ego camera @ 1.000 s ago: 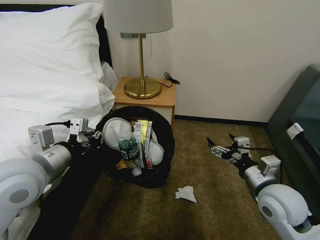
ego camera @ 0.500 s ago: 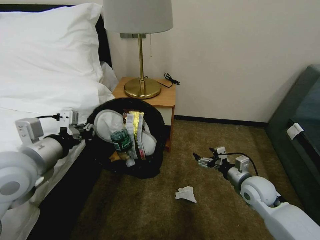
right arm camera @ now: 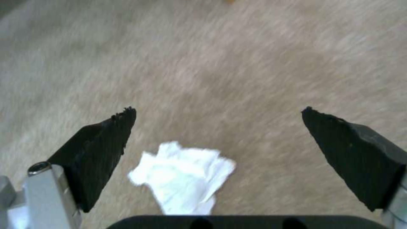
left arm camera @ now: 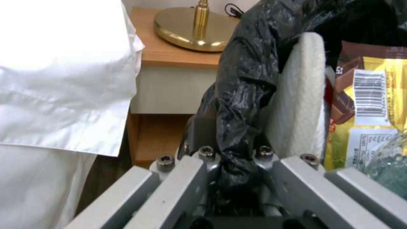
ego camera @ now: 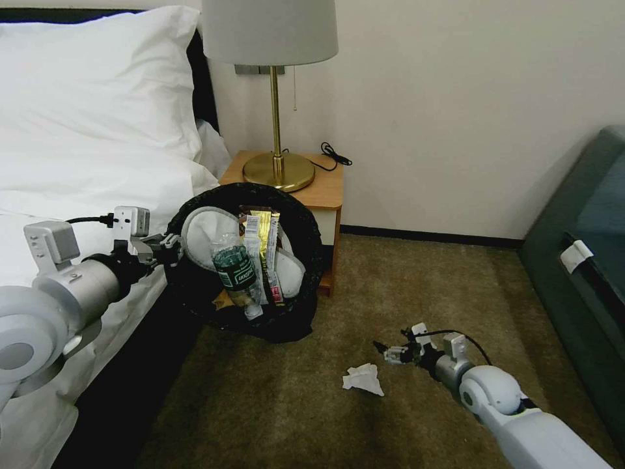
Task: Pick up the trash bin, then pick up the garbage on the floor and place it into the trash bin.
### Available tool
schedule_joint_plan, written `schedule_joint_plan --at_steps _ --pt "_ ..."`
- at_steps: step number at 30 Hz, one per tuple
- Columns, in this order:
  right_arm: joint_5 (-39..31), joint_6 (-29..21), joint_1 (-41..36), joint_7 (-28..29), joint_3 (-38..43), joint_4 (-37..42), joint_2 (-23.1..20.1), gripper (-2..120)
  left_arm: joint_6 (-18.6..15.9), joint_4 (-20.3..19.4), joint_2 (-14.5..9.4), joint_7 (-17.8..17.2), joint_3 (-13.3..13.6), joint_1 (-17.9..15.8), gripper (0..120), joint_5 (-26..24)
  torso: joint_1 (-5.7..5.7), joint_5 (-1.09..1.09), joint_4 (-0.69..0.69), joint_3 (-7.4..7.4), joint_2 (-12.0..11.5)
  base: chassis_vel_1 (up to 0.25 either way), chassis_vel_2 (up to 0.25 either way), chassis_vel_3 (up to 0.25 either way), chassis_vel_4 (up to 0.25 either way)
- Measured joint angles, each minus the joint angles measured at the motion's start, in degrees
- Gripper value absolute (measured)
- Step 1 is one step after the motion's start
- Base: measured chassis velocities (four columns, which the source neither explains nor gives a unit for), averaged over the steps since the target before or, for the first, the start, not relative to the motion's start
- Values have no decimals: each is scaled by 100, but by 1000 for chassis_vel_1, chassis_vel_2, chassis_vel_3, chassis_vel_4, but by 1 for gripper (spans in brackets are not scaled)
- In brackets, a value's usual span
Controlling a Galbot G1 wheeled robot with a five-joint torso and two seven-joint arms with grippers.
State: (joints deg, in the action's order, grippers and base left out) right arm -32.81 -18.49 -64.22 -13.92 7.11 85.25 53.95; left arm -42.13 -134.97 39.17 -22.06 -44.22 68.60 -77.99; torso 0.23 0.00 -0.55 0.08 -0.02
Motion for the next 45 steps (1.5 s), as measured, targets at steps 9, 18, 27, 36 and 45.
schedule_joint_plan --at_steps 9,18,27,36,45 --pt "107 94 365 -257 -459 -709 275 100 0 13 -7 17 -22 -33 1 -13 0 0 -1 0 0 0 0 0 0" --pt "336 239 561 -371 -717 -1282 638 100 0 16 -34 23 -25 -19 1 -14 0 -2 -1 0 0 0 0 0 0" --pt "490 392 758 -382 -941 -1844 980 100 0 -51 -67 22 -16 25 1 -28 0 -1 -2 0 0 0 0 0 0" --pt "628 492 1010 -371 -1115 -2374 1389 100 0 -61 -73 22 -8 19 1 -45 0 0 0 0 0 0 0 0 0" --pt "626 649 1105 -407 -1193 -2667 1514 100 -1 -50 -63 49 -8 44 1 -51 -1 -2 -3 -1 0 0 0 0 0"
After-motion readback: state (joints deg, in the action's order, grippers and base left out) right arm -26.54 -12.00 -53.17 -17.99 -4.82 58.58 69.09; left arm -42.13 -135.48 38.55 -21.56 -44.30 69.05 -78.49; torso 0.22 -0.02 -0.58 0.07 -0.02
